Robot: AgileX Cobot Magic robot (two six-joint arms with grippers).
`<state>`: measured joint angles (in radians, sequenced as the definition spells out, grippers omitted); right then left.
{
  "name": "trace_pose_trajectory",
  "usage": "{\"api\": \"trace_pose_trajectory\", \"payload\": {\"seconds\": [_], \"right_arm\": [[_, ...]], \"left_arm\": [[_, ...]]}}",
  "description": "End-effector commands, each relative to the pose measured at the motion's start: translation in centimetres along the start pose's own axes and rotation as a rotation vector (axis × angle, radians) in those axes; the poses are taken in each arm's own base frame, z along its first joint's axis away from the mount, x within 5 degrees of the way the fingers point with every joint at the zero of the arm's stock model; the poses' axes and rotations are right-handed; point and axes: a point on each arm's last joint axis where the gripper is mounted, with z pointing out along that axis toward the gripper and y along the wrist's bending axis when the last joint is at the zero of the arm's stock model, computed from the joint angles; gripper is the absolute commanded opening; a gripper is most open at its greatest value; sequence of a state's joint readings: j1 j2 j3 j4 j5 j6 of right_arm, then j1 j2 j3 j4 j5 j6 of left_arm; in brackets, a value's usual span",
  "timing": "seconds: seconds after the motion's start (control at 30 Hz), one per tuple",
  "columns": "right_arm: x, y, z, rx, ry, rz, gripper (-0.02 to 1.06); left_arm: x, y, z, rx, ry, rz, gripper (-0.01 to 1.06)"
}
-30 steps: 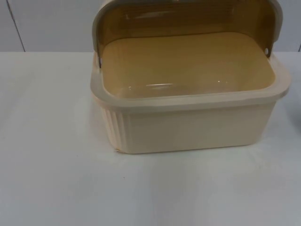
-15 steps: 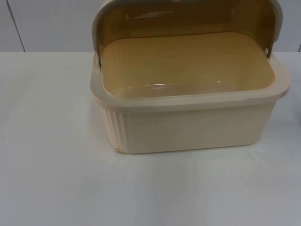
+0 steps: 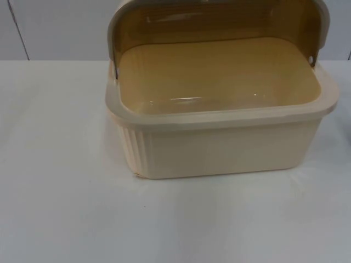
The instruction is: Open the box lid with the left hand, place the block into the box with the right hand, then close the box lid with the left hand.
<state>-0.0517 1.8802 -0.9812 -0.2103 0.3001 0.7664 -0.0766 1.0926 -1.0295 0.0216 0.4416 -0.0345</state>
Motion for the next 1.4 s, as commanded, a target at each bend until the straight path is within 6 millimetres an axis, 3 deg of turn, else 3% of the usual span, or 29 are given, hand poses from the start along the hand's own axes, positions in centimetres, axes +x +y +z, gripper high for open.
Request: {"api": "trace_pose_trajectory", "payload": {"seconds": [0.0, 0.3, 0.43, 0.7, 0.73, 0.8, 0.83, 0.87, 0.9, 0.93, 0.97, 1.0, 1.17, 1.27, 1.37], "right_arm": [[0.4, 0.4, 0.7, -0.002, 0.016, 0.007, 0.80], [2.1, 2.3, 2.1, -0.002, 0.060, 0.030, 0.80], [1.8, 2.6, 1.9, 0.010, 0.061, 0.073, 0.80], [1.2, 2.3, 1.7, 0.079, 0.055, 0.000, 0.79], [1.2, 2.3, 1.7, 0.079, 0.055, 0.000, 0.77], [1.2, 2.3, 1.7, 0.085, 0.058, -0.002, 0.63], [1.2, 2.3, 1.7, 0.085, 0.058, -0.002, 0.63], [1.2, 2.2, 1.7, 0.094, 0.064, -0.005, 0.50], [1.3, 2.1, 1.6, 0.106, 0.072, -0.005, 0.24], [1.4, 2.0, 1.6, 0.116, 0.079, -0.005, 0.10], [1.4, 2.0, 1.6, 0.116, 0.079, -0.005, 0.10], [1.4, 1.9, 1.6, 0.125, 0.084, 0.001, 0.00], [1.1, 1.9, 0.6, 0.128, 0.081, -0.055, 0.03], [0.4, 2.2, -1.0, 0.100, 0.042, -0.108, 0.03], [-0.9, 2.5, -3.9, 0.072, -0.063, -0.180, 0.03]], "left_arm": [[-0.2, 0.1, -0.2, -0.007, -0.012, 0.005, 1.05], [-0.2, 0.1, -0.2, -0.008, -0.012, 0.007, 1.05], [-0.2, 0.1, -0.2, -0.009, -0.012, 0.009, 1.05], [-0.2, 0.1, -0.2, -0.009, -0.012, 0.009, 1.05], [-0.2, 0.1, -0.2, -0.008, -0.014, 0.009, 1.05], [-0.2, 0.1, -0.2, -0.008, -0.014, 0.009, 1.05], [-0.2, 0.1, -0.2, -0.008, -0.014, 0.009, 1.05], [-0.2, 0.1, -0.2, -0.008, -0.014, 0.009, 1.05], [-0.2, 0.1, -0.2, -0.008, -0.014, 0.009, 1.05], [-0.2, 0.1, -0.2, -0.008, -0.014, 0.009, 1.05], [-0.2, 0.1, -0.2, -0.008, -0.014, 0.009, 1.05], [-0.2, 0.1, -0.2, -0.008, -0.014, 0.009, 1.05], [-0.2, 0.1, -0.2, -0.008, -0.014, 0.009, 1.05], [-0.2, 0.1, -0.2, -0.008, -0.013, 0.007, 1.05], [-0.2, 0.1, -0.2, -0.007, -0.013, 0.005, 1.05]]}}
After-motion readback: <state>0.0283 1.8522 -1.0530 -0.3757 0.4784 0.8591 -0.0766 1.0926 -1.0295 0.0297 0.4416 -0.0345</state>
